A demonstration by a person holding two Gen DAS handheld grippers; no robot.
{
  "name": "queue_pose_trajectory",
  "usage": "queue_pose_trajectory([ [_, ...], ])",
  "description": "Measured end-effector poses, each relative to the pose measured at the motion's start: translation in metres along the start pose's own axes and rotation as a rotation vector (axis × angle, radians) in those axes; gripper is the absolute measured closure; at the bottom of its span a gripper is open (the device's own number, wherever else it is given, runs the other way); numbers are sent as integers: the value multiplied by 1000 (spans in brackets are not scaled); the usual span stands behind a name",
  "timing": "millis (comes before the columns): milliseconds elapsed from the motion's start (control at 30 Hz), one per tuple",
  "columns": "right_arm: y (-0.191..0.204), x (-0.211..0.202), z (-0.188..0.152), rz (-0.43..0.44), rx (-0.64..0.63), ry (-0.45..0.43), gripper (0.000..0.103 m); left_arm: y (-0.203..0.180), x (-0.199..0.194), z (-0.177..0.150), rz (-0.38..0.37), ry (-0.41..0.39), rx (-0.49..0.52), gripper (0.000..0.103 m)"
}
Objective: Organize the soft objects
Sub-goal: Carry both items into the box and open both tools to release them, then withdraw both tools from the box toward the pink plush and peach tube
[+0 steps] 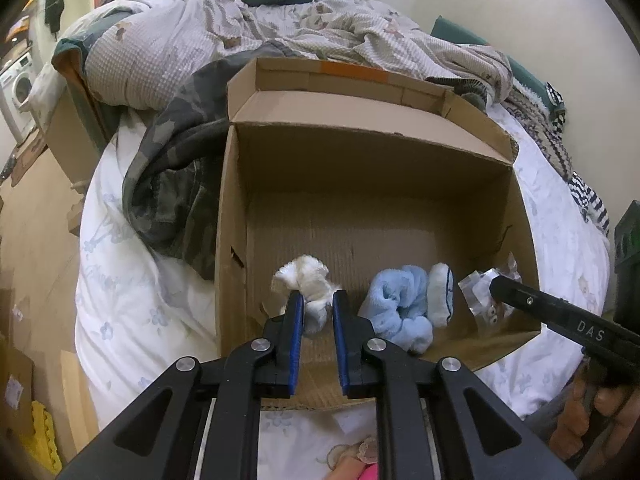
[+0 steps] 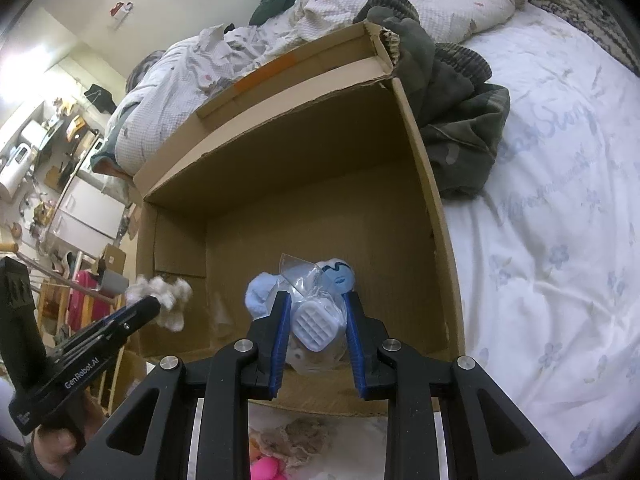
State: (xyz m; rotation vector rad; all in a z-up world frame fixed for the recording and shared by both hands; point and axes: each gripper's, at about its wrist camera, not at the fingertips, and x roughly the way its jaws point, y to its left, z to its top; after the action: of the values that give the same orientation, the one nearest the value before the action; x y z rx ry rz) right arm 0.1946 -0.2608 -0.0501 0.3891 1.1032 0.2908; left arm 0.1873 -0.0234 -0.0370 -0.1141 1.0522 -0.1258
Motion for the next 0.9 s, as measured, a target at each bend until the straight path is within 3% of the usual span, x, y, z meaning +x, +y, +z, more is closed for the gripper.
queue_pose_trajectory([
  [100,1,1,0,-1,-3,3,75,0,3,-2,-3,13,-3,88],
  [200,1,2,0,0,-3,10,75,0,5,-2,-10,23,-7,78],
  [333,0,2,0,7,3,11,75,1,2,-3,18,3,-14,39],
  [367,0,2,0,8,3,10,74,1,1,-2,27,-6,-18,35],
  [433,-1,2,1,14,11,11,73,2,0,-1,40,-7,-26,34],
  [500,-3,3,1,18,28,12,59,4,2,-1,50,5,-35,34],
  [533,-3,3,1,18,39,10,30,5,3,-1,49,7,-37,34],
  [567,-4,1,1,16,49,-3,21,5,3,-1,48,8,-39,34],
  [900,4,-1,1,5,9,-17,21,6,2,0,50,-1,-37,34],
])
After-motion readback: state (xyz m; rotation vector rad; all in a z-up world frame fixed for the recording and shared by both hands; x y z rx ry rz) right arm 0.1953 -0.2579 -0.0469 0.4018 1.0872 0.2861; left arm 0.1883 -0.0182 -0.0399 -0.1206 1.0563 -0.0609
